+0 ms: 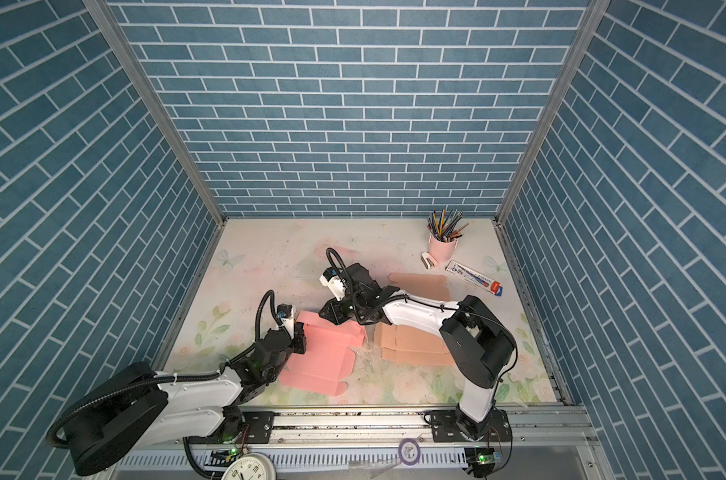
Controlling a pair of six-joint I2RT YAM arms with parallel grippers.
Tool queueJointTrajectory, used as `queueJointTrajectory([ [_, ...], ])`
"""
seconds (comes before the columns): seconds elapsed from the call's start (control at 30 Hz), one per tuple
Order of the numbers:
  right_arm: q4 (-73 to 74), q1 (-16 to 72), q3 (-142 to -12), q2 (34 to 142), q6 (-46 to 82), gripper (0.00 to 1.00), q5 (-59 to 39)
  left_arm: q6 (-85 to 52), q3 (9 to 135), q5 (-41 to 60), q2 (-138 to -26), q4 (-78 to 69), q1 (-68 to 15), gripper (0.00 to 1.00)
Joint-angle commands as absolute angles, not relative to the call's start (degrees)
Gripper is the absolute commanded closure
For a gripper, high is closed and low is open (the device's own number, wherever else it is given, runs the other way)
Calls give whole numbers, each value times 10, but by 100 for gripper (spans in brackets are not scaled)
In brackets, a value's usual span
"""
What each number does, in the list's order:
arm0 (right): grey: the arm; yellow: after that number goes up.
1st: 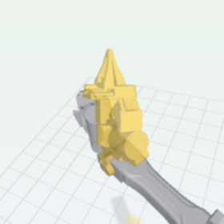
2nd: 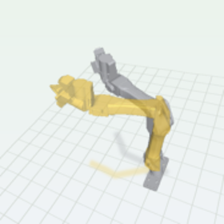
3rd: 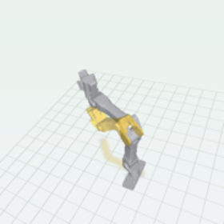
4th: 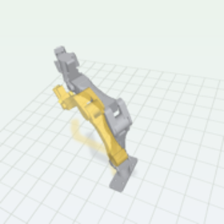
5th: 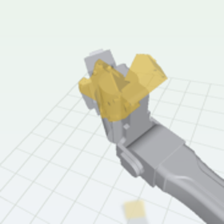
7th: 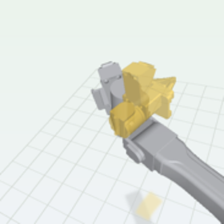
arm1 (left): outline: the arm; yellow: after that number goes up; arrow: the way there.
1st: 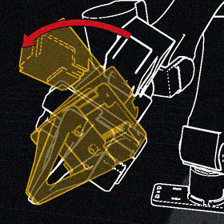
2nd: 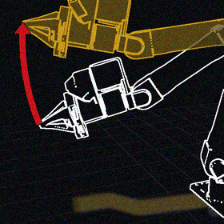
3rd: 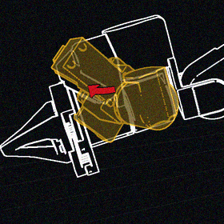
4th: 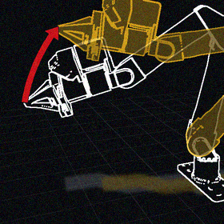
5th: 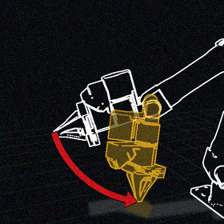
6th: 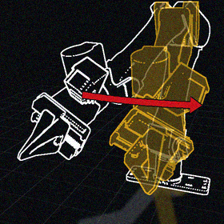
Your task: Fold the paper box
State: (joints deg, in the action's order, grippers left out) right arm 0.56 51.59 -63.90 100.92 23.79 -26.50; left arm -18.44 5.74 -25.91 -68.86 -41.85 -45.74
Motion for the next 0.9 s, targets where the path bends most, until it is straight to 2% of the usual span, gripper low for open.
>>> queueJointTrajectory([
  [0.0,-8,513,-623,999,251,78,-250,-182,60,-267,-702,-439,-460,85],
  [0.47,-37,511,-638,971,247,78,-238,-179,66,-263,-657,-401,-459,99],
  [0.73,-93,509,-659,837,239,71,-111,-188,121,-210,-601,-309,-422,99],
  [0.87,-101,508,-647,770,228,73,-47,-196,150,-168,-581,-281,-395,99],
])
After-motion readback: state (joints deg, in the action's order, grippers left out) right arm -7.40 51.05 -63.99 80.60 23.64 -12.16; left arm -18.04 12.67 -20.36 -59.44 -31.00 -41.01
